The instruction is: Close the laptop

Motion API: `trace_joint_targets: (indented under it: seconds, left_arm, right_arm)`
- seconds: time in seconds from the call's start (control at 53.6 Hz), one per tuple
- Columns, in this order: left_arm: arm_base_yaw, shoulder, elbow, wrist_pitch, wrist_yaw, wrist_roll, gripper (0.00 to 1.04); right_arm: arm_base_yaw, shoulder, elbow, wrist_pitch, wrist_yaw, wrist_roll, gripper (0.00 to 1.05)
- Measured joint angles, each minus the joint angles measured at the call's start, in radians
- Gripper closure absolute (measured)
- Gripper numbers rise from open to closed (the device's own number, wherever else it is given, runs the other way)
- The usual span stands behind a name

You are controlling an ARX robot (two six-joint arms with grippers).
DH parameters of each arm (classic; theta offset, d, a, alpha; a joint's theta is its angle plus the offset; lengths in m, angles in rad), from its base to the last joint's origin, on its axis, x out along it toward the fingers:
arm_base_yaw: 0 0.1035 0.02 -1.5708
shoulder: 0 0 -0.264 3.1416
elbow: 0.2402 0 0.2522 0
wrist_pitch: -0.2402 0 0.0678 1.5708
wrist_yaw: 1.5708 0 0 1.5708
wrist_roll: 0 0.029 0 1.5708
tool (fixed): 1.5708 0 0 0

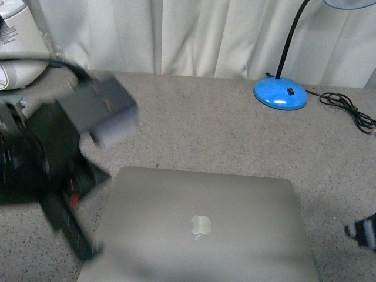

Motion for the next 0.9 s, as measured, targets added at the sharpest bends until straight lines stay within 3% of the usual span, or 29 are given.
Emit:
trace_joint_targets:
  seconds: [0.131,0.224,0.336,0.429,0.635,0.71,0.766,0.822,0.896]
  left_arm:
    - [0.162,-0.035,0.014,0.208,-0.144,-0.267,1.01]
    - [0.290,-0.119,-0.059,0.320,-0.189,-0.425,1.01]
    - [0.364,-0.256,-0.217,0.449,-0.219,-0.527,1.01]
    - [0.349,-0.373,-0.319,0.489,-0.240,-0.557,1.01]
    - [0.098,-0.713,-0.520,0.489,-0.417,-0.562,1.01]
    - [0.039,-0.789,-0.562,0.503,-0.454,-0.586,1.01]
    - [0.018,-0.836,-0.586,0.527,-0.470,-0.606,1.01]
    - [0.025,-0.888,-0.586,0.531,-0.438,-0.605,1.01]
    - [0.084,-0.975,-0.586,0.405,-0.301,-0.575,1.01]
  right_arm:
    - [-0.089,-0.115,-0.019,0.048,0.039,-0.023,1.03]
    - [-0.175,-0.283,-0.095,0.105,0.033,-0.058,1.03]
    - [-0.223,-0.559,-0.209,0.110,0.048,-0.067,1.03]
    - [-0.210,-0.711,-0.277,0.106,0.104,-0.068,1.03]
    - [-0.076,-1.002,-0.417,0.077,0.313,-0.111,1.03]
    - [-0.055,-1.046,-0.418,0.084,0.334,-0.134,1.03]
    - [-0.074,-1.086,-0.444,0.166,0.288,-0.143,1.03]
    - [-0.117,-1.165,-0.491,0.281,0.222,-0.145,1.03]
    - [-0.135,-1.316,-0.488,0.162,0.220,-0.145,1.03]
